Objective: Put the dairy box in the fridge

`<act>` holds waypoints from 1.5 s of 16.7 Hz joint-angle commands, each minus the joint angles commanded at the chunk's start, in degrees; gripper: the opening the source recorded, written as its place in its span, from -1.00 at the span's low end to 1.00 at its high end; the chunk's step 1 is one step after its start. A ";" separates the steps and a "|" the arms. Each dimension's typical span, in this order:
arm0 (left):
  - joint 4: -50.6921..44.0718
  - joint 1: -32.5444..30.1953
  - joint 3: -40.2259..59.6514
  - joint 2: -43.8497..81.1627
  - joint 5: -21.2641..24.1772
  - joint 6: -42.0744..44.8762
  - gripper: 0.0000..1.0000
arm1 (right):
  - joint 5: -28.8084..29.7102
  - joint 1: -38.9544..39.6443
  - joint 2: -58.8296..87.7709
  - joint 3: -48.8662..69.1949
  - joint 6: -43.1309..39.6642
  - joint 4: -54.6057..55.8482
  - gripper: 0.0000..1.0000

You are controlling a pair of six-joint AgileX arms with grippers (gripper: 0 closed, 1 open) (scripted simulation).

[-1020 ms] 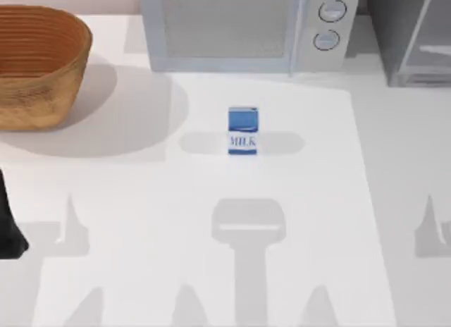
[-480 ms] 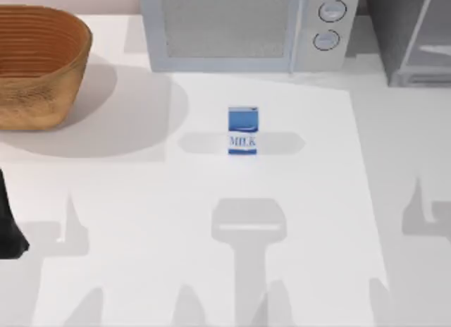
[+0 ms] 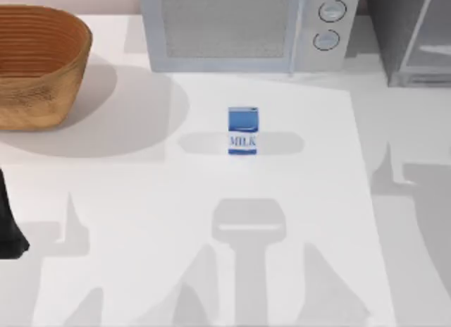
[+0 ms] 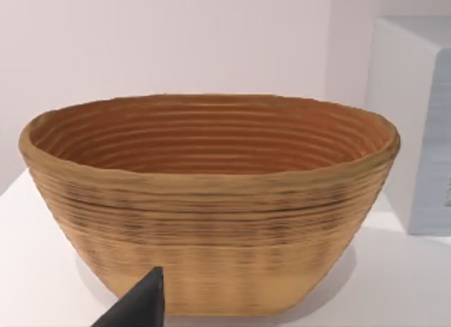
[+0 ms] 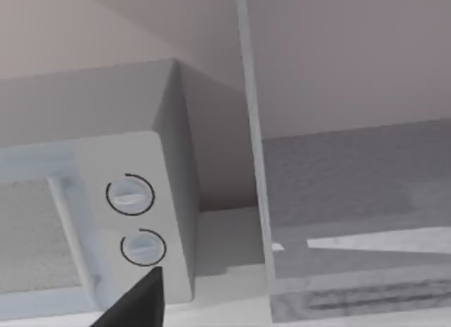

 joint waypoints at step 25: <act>0.00 0.00 0.00 0.00 0.00 0.00 1.00 | 24.72 25.24 61.36 27.53 8.48 23.72 1.00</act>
